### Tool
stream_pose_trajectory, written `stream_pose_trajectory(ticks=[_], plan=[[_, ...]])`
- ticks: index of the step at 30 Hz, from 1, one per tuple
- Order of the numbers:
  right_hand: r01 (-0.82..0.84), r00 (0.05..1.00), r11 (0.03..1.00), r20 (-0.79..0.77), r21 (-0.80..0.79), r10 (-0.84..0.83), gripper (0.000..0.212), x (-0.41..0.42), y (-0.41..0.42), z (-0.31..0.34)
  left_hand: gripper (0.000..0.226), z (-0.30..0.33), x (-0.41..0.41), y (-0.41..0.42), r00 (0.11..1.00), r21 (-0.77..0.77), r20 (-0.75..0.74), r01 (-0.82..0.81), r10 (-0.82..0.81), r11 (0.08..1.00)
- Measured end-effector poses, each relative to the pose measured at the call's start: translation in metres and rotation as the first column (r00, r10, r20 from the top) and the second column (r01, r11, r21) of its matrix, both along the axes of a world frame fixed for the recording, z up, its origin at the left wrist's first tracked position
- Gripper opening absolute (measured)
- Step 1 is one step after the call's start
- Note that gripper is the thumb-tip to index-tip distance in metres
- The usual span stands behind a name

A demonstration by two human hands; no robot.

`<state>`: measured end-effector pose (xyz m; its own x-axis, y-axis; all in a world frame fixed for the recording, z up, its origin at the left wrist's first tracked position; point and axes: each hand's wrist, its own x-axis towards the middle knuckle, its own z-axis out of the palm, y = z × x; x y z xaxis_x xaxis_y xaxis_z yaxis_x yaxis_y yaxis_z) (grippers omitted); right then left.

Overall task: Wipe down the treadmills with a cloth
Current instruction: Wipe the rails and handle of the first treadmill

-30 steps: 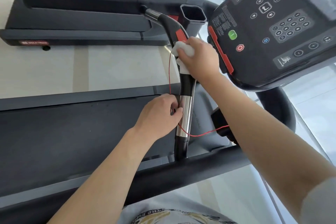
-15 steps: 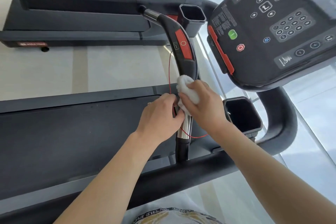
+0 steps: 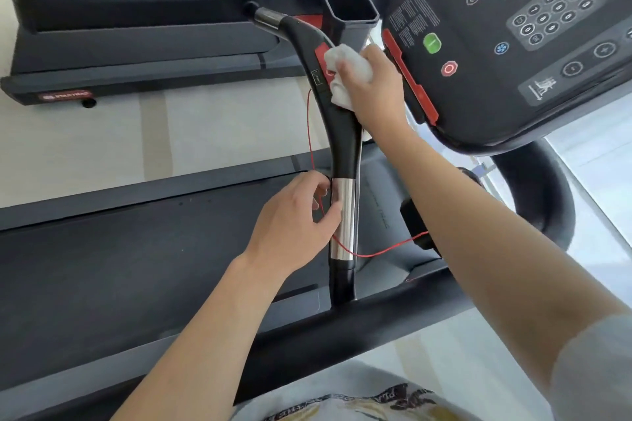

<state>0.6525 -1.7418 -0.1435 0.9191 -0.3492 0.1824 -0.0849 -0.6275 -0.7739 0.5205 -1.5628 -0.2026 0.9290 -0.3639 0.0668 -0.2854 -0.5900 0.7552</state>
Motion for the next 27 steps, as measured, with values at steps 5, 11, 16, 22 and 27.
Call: stream_pose_trajectory(ticks=[5, 11, 16, 22, 27], plan=[[-0.146, 0.989, 0.986, 0.028, -0.082, 0.148, 0.025, -0.112, 0.013, -0.031, 0.018, 0.0, -0.001, -0.001, 1.0, -0.021, 0.005, -0.001, 0.001, 1.0], [-0.265, 0.945, 0.897, 0.092, -0.352, 0.315, 0.035, -0.134, 0.014, -0.037, 0.021, 0.0, -0.001, 0.0, 0.999, -0.032, -0.015, 0.03, -0.03, 0.999], [-0.148, 0.974, 0.871, 0.085, -0.468, 0.21, 0.03, -0.032, 0.012, -0.006, 0.025, -0.002, 0.001, 0.001, 0.999, -0.024, -0.036, 0.017, -0.018, 1.0], [-0.185, 0.98, 0.817, -0.043, -0.546, 0.193, 0.035, 0.046, 0.018, 0.015, 0.025, -0.002, 0.001, 0.004, 0.998, -0.031, -0.055, 0.037, -0.038, 0.999], [-0.174, 0.982, 0.839, -0.031, -0.516, 0.185, 0.034, 0.022, 0.014, 0.008, 0.025, -0.001, 0.003, 0.005, 0.998, -0.027, -0.047, 0.03, -0.031, 0.999]])
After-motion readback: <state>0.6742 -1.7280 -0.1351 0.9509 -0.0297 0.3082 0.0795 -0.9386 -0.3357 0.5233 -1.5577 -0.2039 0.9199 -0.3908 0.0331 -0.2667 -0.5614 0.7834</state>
